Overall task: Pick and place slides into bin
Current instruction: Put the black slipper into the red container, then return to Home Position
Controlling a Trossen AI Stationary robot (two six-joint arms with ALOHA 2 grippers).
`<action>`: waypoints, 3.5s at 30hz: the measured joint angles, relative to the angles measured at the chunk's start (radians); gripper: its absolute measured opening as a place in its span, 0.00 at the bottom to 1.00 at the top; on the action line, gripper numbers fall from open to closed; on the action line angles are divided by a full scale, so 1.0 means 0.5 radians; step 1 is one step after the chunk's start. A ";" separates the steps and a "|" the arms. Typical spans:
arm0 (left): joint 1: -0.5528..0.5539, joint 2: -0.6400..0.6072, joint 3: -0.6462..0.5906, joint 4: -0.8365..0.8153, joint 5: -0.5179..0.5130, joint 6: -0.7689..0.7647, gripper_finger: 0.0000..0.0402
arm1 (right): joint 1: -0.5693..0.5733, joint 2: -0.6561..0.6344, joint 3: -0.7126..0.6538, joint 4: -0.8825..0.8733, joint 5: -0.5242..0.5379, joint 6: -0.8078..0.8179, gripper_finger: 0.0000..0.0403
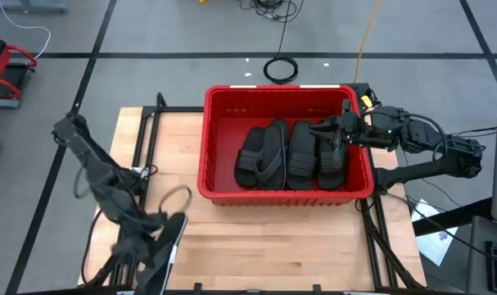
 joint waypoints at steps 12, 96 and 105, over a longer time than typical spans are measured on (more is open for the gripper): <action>1.196 0.316 1.258 -1.607 0.097 1.492 0.00 | 0.000 0.000 0.000 0.127 0.003 -0.031 0.12; 2.432 2.230 2.033 -1.817 0.538 2.678 0.53 | -0.027 -1.118 -1.343 0.558 -0.277 0.789 0.00; 2.404 2.074 2.035 -1.804 0.557 2.725 0.61 | -0.027 -1.118 -1.343 0.559 -0.331 0.832 0.00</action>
